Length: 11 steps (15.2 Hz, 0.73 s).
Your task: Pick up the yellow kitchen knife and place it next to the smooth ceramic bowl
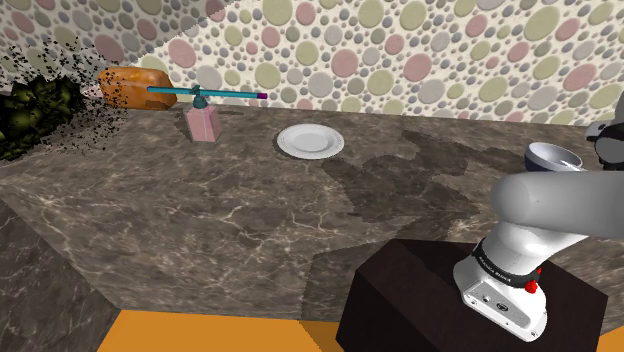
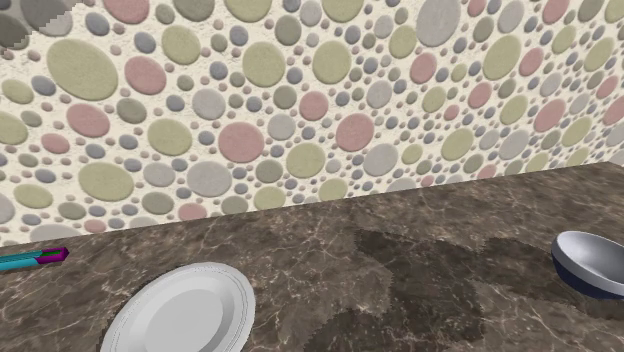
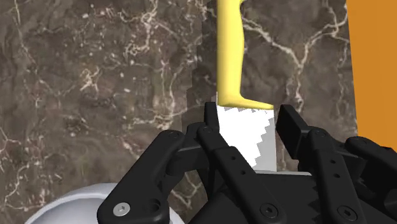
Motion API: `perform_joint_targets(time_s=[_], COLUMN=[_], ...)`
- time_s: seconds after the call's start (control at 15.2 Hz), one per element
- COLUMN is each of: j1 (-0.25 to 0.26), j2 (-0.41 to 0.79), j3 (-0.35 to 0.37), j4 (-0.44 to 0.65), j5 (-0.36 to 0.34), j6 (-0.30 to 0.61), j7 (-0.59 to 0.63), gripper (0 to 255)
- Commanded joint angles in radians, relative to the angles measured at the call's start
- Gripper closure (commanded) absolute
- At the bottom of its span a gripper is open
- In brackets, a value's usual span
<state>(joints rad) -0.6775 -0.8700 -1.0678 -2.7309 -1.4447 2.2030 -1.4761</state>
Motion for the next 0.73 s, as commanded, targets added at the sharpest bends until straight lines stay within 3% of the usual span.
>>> perform_joint_targets(time_s=[0.0, 0.33, 0.66], j1=[0.010, 0.043, 0.043], j2=[0.018, 0.062, 0.062], j3=[-0.031, -0.106, -0.106], j4=[-0.005, -0.013, -0.013], j5=[-0.031, -0.105, -0.105], j6=[0.023, 0.074, 0.074], j7=[0.023, 0.081, 0.081], gripper=[255, 255, 255])
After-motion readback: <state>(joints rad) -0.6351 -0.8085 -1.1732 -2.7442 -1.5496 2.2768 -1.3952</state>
